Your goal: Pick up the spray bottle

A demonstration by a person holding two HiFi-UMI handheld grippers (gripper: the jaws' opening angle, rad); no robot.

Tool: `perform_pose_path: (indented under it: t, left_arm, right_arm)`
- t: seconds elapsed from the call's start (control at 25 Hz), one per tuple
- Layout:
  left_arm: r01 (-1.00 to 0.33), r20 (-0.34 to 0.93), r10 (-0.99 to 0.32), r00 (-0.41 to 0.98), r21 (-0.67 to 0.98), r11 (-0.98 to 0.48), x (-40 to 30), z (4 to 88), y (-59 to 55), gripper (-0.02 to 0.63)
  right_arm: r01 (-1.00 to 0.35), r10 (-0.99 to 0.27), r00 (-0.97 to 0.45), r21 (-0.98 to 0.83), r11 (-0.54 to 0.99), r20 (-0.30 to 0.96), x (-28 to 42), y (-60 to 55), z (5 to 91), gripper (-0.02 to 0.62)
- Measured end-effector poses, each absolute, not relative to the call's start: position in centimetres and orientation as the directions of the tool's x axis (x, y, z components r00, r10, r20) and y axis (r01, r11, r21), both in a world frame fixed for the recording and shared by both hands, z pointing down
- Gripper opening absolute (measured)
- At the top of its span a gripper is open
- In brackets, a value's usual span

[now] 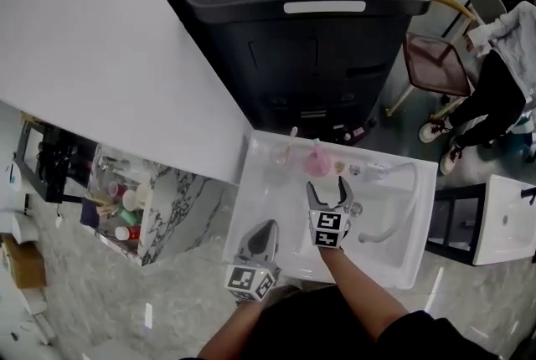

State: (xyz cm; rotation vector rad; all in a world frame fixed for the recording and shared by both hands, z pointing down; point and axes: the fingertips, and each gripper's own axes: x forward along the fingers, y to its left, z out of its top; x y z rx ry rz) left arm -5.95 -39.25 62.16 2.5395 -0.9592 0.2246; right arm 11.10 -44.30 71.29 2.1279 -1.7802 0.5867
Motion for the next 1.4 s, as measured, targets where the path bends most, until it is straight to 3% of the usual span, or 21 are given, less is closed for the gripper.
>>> perform_pose_path:
  t: [0.16,0.6,0.68,0.76,1.4]
  left_arm:
    - [-0.677,0.312,-0.601,0.736,0.339,-0.653,-7.0,63.0,-40.0,0.017]
    - [-0.697,0.357,-0.599,0.717,0.354,-0.624,-9.4,64.3,-39.5,0.017]
    - [-0.701,0.349,-0.608,0.713,0.356,-0.619,-9.5,64.2,-39.3,0.017]
    - [-0.704,0.341,-0.616,0.71,0.353,-0.616,-9.8,64.0,-39.1,0.017]
    - [-0.709,0.31,-0.639,0.705,0.334,-0.621,-10.6,62.1,-34.6,0.017]
  right_arm:
    - [-0.985,-0.869,0.15,-0.003,-0.171,0.472,11.2,-46.1,72.0,0.402]
    - [-0.985,-0.873,0.145,-0.015,-0.171,0.467,11.9,-50.3,73.8,0.41]
    - [-0.984,-0.856,0.141,-0.021,-0.175,0.498,12.2,-50.3,74.4,0.399]
    - [-0.985,-0.845,0.138,-0.019,-0.173,0.517,12.3,-50.1,74.7,0.314]
    - [-0.996,-0.916,0.024,-0.07,-0.057,0.401,9.0,-45.5,68.3,0.305]
